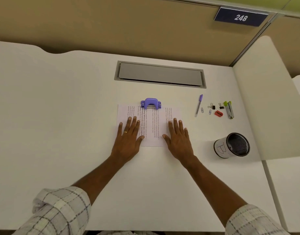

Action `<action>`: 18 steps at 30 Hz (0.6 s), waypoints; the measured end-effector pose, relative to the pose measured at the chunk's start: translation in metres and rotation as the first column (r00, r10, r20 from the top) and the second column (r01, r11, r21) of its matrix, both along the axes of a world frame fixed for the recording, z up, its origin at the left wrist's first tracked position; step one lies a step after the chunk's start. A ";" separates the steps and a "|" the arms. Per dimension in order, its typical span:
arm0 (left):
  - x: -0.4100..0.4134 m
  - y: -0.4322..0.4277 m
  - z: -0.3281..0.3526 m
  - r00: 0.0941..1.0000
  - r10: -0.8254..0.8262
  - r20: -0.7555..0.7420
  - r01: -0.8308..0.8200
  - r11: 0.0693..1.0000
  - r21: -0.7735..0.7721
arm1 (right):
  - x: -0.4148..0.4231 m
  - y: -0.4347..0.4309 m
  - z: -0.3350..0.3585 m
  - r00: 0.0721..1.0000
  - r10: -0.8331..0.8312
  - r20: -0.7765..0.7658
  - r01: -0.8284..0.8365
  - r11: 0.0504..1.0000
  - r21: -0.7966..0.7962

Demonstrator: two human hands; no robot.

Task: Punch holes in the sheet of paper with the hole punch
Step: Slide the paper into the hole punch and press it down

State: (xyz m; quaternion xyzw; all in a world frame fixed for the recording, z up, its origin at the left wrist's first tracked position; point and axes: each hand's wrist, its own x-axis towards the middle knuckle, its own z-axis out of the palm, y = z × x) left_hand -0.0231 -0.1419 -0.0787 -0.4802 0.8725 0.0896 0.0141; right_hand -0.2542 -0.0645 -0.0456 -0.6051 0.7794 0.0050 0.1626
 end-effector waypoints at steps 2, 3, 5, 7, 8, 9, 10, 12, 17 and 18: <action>0.011 -0.002 0.001 0.997 0.065 -0.031 -0.064 0.998 0.031 | -0.003 0.008 -0.002 0.999 -0.035 0.017 0.035 0.999 -0.003; 0.016 -0.002 0.002 0.995 0.090 -0.043 -0.088 0.995 0.048 | -0.004 0.012 -0.003 0.999 -0.048 0.025 0.048 0.999 -0.001; 0.023 -0.001 0.001 0.991 0.120 -0.058 -0.116 0.991 0.072 | -0.005 0.017 -0.004 0.996 -0.074 0.047 0.074 0.997 0.009; 0.028 0.002 0.000 0.986 0.141 -0.087 -0.130 0.983 0.129 | -0.003 0.021 -0.002 0.989 -0.116 0.093 0.116 0.993 0.006; 0.030 0.003 0.000 0.984 0.147 -0.101 -0.130 0.978 0.163 | -0.001 0.021 -0.001 0.983 -0.142 0.120 0.144 0.990 -0.005; 0.031 0.006 -0.001 0.984 0.143 -0.106 -0.123 0.976 0.181 | 0.001 0.021 0.000 0.974 -0.171 0.147 0.176 0.984 -0.023; 0.032 0.007 -0.002 0.986 0.133 -0.104 -0.113 0.977 0.181 | 0.002 0.020 0.002 0.961 -0.209 0.182 0.220 0.975 -0.040; 0.032 0.010 -0.004 0.989 0.114 -0.094 -0.098 0.982 0.163 | 0.003 0.014 0.007 0.918 -0.298 0.261 0.325 0.943 -0.065; 0.031 0.010 -0.005 0.994 0.094 -0.052 -0.086 0.986 0.146 | -0.008 -0.008 0.019 0.798 -0.474 0.371 0.521 0.853 -0.031; 0.032 0.010 -0.006 0.995 0.091 -0.046 -0.083 0.986 0.145 | -0.010 -0.011 0.020 0.732 -0.516 0.445 0.579 0.815 -0.007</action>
